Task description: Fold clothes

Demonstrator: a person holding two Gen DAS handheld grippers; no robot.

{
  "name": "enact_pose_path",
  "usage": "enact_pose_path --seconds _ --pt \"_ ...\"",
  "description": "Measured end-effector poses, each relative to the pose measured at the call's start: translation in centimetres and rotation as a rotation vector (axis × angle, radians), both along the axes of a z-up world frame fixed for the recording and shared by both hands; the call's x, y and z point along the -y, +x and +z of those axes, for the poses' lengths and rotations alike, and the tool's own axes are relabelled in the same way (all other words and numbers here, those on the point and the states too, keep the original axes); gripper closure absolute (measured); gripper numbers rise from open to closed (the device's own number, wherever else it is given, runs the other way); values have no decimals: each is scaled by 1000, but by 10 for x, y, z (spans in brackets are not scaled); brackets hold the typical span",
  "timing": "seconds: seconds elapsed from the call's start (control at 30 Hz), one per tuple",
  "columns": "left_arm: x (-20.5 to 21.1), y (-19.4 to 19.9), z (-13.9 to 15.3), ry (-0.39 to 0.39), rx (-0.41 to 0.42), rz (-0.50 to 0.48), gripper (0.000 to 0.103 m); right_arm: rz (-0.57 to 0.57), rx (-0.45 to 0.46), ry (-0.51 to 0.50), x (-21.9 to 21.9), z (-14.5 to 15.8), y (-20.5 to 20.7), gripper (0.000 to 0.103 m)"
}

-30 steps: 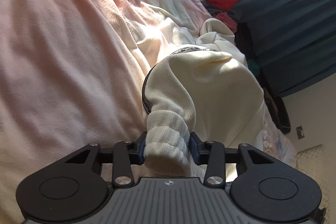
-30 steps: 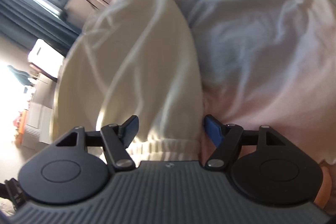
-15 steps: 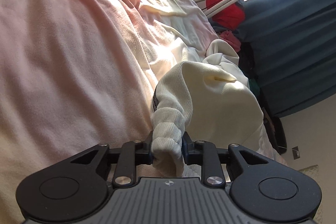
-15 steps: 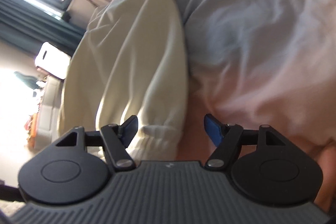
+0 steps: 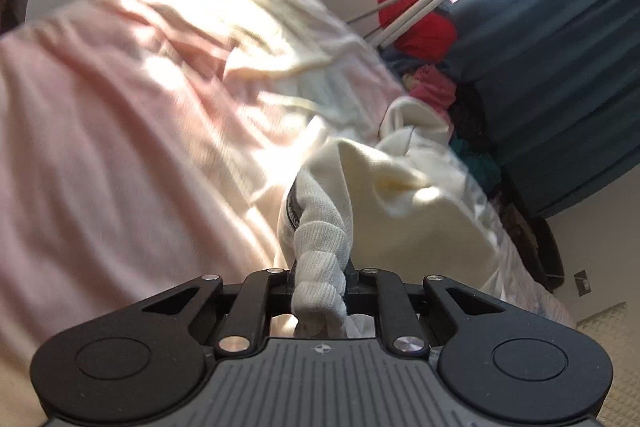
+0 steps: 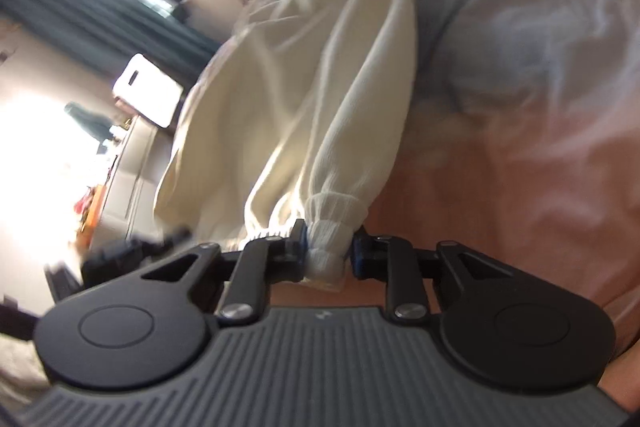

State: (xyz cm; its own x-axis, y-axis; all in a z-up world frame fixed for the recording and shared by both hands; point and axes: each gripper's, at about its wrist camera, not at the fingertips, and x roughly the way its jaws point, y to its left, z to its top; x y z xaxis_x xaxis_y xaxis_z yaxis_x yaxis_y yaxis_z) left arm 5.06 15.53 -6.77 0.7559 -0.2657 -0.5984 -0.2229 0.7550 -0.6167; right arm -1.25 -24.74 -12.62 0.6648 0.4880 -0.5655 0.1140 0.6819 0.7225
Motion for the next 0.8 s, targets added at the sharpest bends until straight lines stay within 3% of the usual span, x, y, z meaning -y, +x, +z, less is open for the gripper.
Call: enact_pose_path --seconds 0.13,0.3,0.4,0.47,0.57,0.7,0.8 --pt "-31 26 61 102 108 35 89 53 25 146 -55 5 0 80" --pt "-86 80 140 289 115 67 90 163 103 107 -170 17 39 80" --pt "-119 109 161 420 111 150 90 253 102 217 -238 17 67 80" --pt "-144 135 155 489 73 212 90 310 105 242 -278 17 86 80" --pt "-174 174 115 537 -1 225 89 380 109 218 -324 10 110 80" --pt "-196 200 53 559 -75 220 87 423 59 163 -347 -22 139 80" --pt "-206 208 23 555 -124 222 86 454 92 145 -349 -30 146 78"
